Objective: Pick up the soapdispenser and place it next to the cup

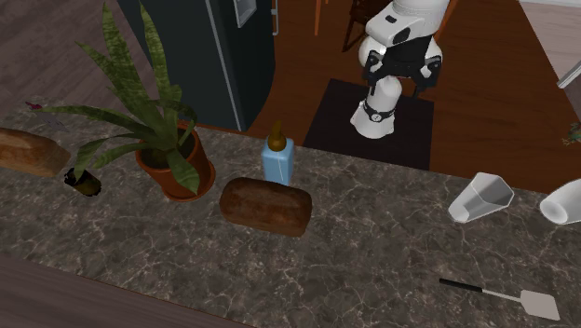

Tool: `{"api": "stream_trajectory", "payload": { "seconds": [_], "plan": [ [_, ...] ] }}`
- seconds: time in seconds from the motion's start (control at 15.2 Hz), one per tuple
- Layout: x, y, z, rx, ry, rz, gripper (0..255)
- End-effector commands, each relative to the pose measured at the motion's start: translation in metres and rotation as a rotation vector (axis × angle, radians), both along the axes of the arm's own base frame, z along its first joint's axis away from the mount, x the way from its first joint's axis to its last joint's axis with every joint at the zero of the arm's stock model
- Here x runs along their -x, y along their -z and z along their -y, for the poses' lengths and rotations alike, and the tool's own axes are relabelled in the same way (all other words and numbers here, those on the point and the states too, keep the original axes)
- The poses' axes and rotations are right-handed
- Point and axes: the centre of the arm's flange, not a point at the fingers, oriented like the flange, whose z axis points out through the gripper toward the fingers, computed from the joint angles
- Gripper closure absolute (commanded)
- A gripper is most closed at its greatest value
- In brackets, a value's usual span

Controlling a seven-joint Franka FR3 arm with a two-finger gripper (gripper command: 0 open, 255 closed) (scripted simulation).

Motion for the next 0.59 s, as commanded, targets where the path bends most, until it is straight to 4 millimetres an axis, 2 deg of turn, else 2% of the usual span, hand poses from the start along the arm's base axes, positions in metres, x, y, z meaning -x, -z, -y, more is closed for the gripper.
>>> {"api": "stream_trajectory", "payload": {
  "seconds": [0.0, 0.53],
  "plan": [
    [0.0, 0.0, 0.0, 0.0, 0.0, 0.0, 0],
    [-0.062, 0.044, 0.079, 0.038, 0.004, -0.107, 0]
  ]
}}
